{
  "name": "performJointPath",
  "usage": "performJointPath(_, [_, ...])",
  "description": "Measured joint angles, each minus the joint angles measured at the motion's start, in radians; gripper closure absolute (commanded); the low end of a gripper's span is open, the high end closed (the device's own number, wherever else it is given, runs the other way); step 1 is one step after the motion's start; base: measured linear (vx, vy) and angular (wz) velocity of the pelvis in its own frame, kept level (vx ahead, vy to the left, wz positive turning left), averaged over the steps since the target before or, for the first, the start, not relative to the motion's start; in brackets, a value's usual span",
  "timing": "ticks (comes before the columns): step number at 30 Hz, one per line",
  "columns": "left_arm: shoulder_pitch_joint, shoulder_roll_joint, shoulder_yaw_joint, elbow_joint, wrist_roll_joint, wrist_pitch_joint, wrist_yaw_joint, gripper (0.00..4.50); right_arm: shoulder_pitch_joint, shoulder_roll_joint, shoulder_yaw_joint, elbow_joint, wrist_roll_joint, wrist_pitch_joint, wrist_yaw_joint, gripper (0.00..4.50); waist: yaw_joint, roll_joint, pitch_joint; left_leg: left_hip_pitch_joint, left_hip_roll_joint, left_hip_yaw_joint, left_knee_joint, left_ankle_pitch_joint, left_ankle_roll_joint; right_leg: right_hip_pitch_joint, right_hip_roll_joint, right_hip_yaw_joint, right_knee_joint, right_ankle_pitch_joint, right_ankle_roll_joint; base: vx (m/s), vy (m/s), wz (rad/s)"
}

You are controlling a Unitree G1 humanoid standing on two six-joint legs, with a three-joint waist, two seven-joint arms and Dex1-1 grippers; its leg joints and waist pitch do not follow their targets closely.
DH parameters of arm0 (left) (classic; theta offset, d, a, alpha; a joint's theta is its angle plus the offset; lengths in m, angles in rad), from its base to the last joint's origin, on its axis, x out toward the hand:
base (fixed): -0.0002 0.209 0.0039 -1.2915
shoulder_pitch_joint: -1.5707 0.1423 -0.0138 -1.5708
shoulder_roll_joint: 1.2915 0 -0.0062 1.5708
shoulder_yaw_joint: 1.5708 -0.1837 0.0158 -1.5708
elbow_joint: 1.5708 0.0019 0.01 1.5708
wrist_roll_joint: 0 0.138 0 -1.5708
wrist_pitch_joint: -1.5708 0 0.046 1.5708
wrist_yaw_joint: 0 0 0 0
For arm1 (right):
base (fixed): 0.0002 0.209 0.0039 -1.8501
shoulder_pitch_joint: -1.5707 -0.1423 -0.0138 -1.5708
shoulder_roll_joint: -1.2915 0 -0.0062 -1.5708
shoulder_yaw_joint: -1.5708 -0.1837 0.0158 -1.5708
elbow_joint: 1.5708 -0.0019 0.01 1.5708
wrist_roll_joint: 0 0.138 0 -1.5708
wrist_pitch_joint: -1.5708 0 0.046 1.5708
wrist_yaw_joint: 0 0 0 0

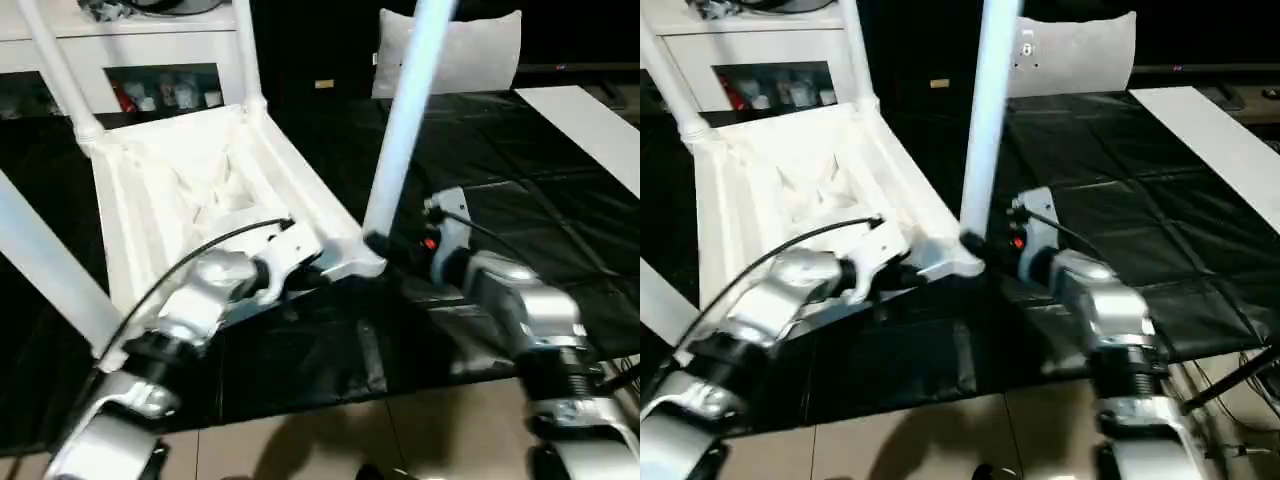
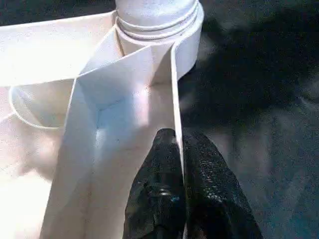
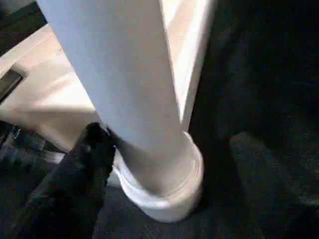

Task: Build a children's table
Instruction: Rotate leg to tighten

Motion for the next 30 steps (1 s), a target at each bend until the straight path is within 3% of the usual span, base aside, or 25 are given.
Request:
performJointPath(4, [0.02,0.062,-0.006,0.0,-0.02,-0.079,-0.116,4.5,0.004,-0.088,0.018,0.005,-0.005,-0.047,0.129,0.02,0.013,0.0,0.0,0.0,0.0,0.0,0.004,0.001,-0.002,0.002,0.0,0.001,-0.002,0.002,0.003,0.0,0.0,0.0])
performJointPath(10, [0.031,0.107,-0.027,-0.002,-0.048,-0.131,-0.241,4.5,0.004,-0.149,0.067,0.014,-0.008,-0.166,0.331,0.02,0.041,0.0,0.0,0.0,0.0,-0.001,0.006,0.001,-0.002,0.005,-0.001,0.001,-0.002,0.002,0.004,0.0,0.0,0.0])
performJointPath(11, [0.031,0.11,-0.032,-0.002,-0.048,-0.137,-0.254,4.5,0.004,-0.157,0.08,0.014,-0.003,-0.175,0.36,0.31,0.044,0.0,0.0,0.0,0.0,-0.002,0.006,0.001,-0.002,0.006,-0.001,0.001,-0.002,0.002,0.004,0.0,0.0,0.0])
performJointPath(13, [0.031,0.114,-0.04,-0.003,-0.05,-0.149,-0.276,4.5,0.004,-0.169,0.104,0.018,-0.003,-0.194,0.415,0.31,0.05,-0.001,-0.001,0.0,0.0,-0.002,0.006,0.001,-0.002,0.006,-0.001,0.001,-0.002,0.002,0.004,0.0,0.0,0.0])
performJointPath(19, [0.03,0.125,-0.056,-0.003,-0.057,-0.186,-0.319,4.5,0.004,-0.171,0.135,0.038,0.021,-0.2,0.535,0.88,0.063,-0.002,-0.001,0.0,-0.001,-0.005,0.006,0.001,-0.001,0.009,-0.001,0.0,-0.002,0.002,0.004,0.0,0.0,0.0])
performJointPath(30, [0.03,0.127,-0.068,-0.003,-0.057,-0.205,-0.35,4.5,-0.004,-0.128,0.179,0.104,0.02,-0.241,0.597,1.72,0.067,-0.004,-0.003,0.001,0.0,-0.006,0.009,0.001,-0.002,0.012,-0.001,-0.001,-0.002,0.002,0.004,0.0,0.0,0.0])
